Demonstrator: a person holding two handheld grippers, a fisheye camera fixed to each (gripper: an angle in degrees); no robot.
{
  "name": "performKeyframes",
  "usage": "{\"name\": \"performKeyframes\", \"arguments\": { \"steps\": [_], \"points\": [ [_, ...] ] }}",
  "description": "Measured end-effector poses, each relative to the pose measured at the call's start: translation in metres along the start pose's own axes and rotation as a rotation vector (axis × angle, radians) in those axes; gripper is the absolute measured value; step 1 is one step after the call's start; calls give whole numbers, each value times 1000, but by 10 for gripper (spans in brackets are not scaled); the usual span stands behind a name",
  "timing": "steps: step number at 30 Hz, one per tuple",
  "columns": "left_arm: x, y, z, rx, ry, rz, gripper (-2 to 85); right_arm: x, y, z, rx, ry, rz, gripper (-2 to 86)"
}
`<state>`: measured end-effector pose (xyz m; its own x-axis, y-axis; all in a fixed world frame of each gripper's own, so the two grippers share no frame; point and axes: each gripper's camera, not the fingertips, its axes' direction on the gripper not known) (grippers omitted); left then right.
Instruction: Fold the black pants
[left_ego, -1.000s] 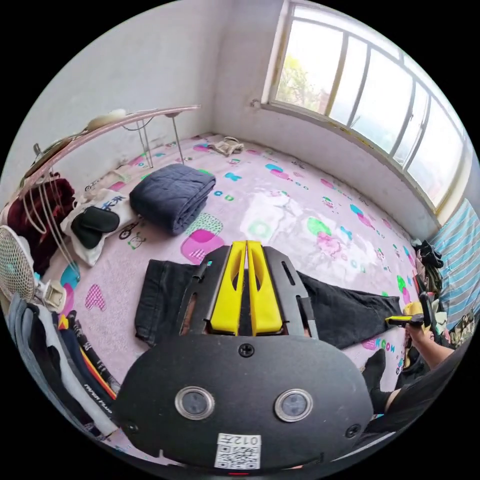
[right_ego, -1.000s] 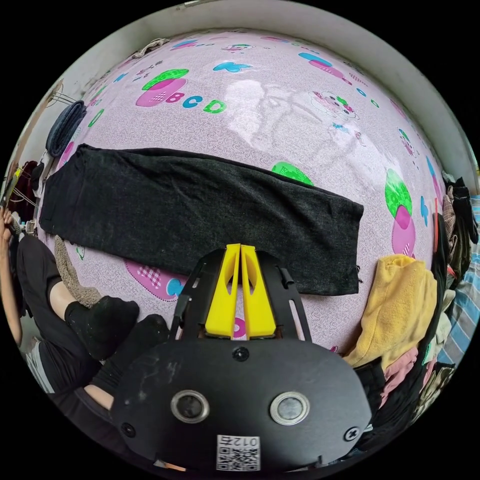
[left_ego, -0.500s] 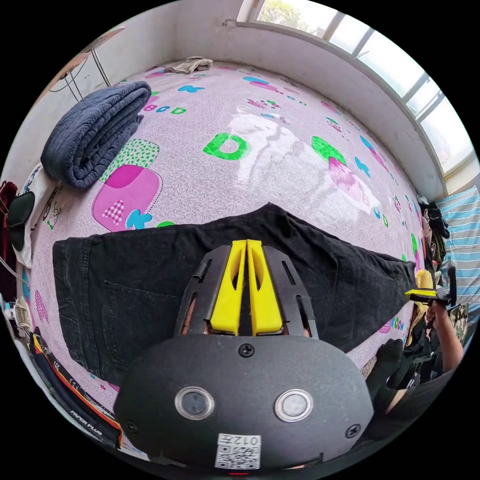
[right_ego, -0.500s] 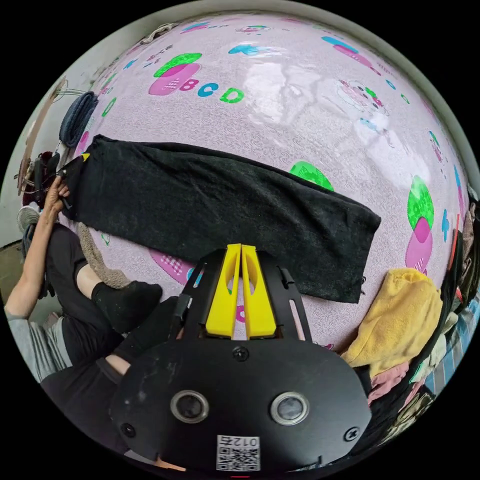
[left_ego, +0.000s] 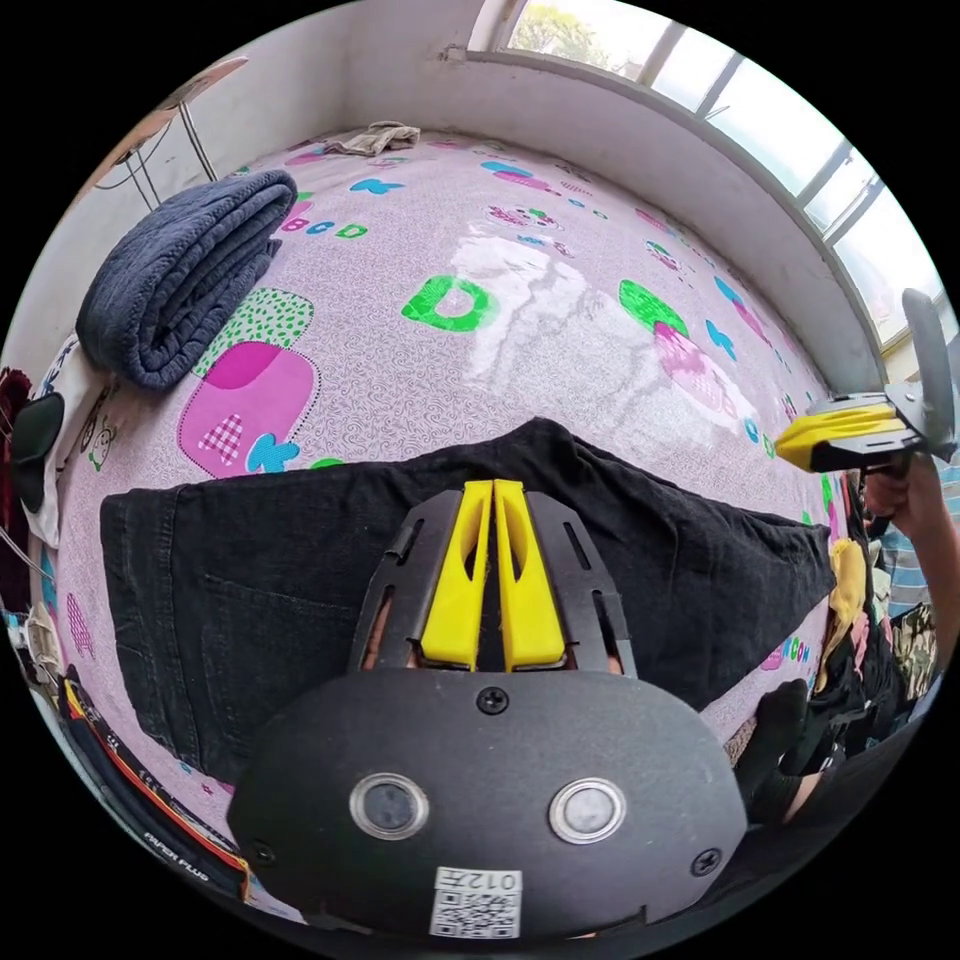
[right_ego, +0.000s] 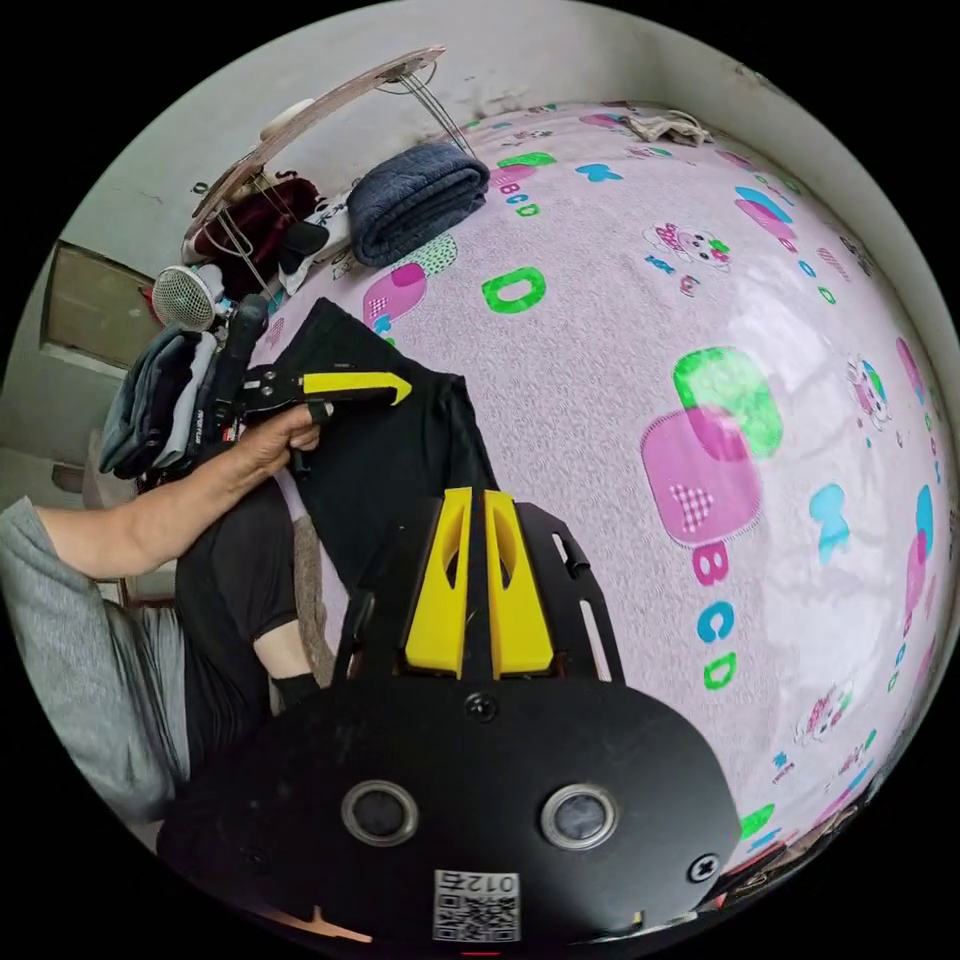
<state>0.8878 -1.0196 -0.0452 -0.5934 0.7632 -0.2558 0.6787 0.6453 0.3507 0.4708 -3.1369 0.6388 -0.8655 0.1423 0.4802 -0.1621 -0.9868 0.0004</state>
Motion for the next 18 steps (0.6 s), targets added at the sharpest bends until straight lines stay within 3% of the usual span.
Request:
{"name": "performKeyframes", "arguments": {
  "steps": [8, 11, 18],
  "points": [
    [-13, -4, -23, 159, 102, 49, 5, 42, 5, -18, 1, -78, -48, 34],
    [-8, -18, -7, 91, 158, 89, 6, 59, 14, -43, -1, -101, -58, 39],
    [-10, -28, 2, 67, 90, 130, 6, 84, 28, -106, -20, -137, -113, 48]
  ]
}}
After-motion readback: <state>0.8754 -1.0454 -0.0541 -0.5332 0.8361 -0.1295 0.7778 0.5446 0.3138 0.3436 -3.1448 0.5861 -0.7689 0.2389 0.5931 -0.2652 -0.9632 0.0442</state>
